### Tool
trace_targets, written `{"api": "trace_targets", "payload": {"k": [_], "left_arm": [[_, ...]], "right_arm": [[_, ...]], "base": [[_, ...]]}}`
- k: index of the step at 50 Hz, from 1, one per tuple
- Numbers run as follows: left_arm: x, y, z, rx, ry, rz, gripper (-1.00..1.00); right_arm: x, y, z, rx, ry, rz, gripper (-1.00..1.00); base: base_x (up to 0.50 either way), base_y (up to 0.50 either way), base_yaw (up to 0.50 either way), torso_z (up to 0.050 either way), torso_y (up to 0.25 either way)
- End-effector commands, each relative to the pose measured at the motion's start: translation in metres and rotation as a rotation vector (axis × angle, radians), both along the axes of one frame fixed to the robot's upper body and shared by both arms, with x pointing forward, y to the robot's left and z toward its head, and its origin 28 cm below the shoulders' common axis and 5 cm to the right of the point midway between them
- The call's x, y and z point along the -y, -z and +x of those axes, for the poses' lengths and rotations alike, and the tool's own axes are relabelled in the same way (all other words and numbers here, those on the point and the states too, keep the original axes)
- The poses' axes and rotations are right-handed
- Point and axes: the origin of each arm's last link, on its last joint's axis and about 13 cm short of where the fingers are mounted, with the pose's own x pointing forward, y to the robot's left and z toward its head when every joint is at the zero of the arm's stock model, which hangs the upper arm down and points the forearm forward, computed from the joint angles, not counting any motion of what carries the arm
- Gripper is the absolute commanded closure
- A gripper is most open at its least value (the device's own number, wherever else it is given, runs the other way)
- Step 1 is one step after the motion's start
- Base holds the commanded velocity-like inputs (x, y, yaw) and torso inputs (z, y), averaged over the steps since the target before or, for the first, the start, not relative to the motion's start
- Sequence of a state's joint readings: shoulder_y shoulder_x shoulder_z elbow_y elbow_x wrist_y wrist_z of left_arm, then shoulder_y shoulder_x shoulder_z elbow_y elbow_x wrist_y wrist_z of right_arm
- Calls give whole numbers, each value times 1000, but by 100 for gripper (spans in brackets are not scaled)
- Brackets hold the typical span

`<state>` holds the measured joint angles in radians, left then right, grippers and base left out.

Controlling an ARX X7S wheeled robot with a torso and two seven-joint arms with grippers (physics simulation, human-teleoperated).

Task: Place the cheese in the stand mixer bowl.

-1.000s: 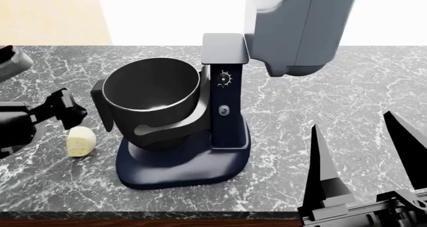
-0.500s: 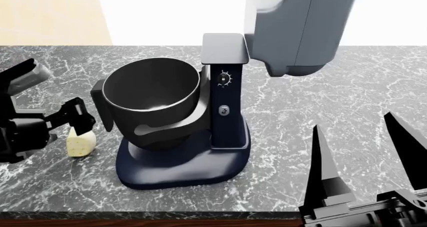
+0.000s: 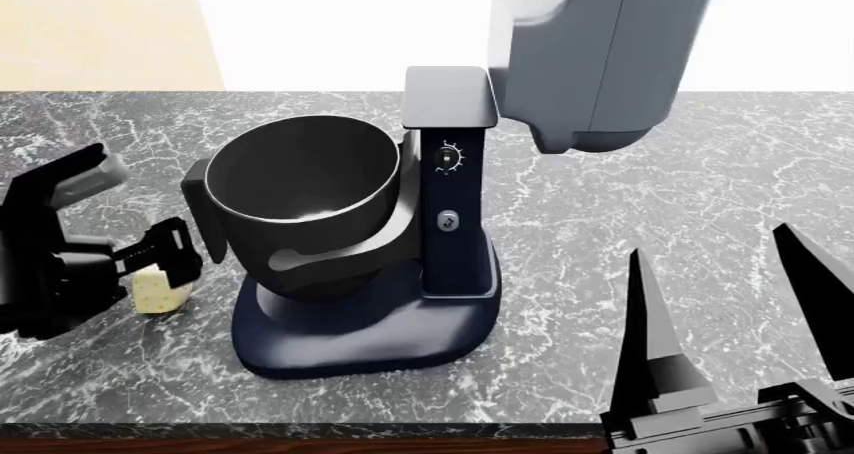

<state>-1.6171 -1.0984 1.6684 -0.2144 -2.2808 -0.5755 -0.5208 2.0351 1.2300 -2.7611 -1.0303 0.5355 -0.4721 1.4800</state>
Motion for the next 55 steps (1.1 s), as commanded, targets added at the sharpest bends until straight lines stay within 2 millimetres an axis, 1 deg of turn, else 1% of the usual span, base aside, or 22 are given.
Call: {"api": "trace_targets", "payload": {"k": [1, 9, 14, 19, 20, 31, 39, 40, 42, 45, 48, 52, 55], "left_arm": [[0, 7, 4, -32, -6, 27, -100], [2, 9, 4, -37, 5, 29, -100], [5, 15, 6, -61, 32, 30, -100], [5, 15, 5, -65, 41, 42, -100], [5, 15, 5, -64, 29, 57, 100], [3, 15, 4, -64, 14, 53, 100], [-1, 8, 0, -51, -30, 60, 100], [-2, 5, -2, -47, -47, 86, 100], [-4, -2, -6, -28, -55, 84, 100], [-4, -25, -17, 34, -61, 89, 100], [-4, -43, -28, 67, -63, 114, 100], [-4, -54, -35, 99, -70, 128, 100], [-4, -68, -44, 156, -74, 121, 100]], "right_arm": [[0, -1, 0, 2, -1, 4, -100], [0, 0, 0, 3, -2, 3, -100], [0, 0, 0, 3, -4, 4, -100], [0, -1, -1, 8, -5, 9, -100], [1, -1, 0, 6, -4, 10, -100], [0, 0, 0, 5, -7, 11, -100], [1, -1, 0, 6, -9, 13, -100], [1, -1, 0, 6, -9, 14, -100], [1, -1, 0, 5, -8, 14, -100], [1, -2, 0, 7, -9, 14, -100], [1, -3, 0, 9, -10, 14, -100], [1, -2, 0, 8, -10, 15, -100], [1, -2, 1, 6, -8, 15, -100]], "base": [[0, 0, 0, 0, 0], [0, 0, 0, 0, 0], [0, 0, 0, 0, 0], [0, 0, 0, 0, 0], [0, 0, 0, 0, 0], [0, 0, 0, 0, 0], [0, 0, 0, 0, 0], [0, 0, 0, 0, 0], [0, 0, 0, 0, 0], [0, 0, 0, 0, 0], [0, 0, 0, 0, 0], [0, 0, 0, 0, 0], [0, 0, 0, 0, 0]]}}
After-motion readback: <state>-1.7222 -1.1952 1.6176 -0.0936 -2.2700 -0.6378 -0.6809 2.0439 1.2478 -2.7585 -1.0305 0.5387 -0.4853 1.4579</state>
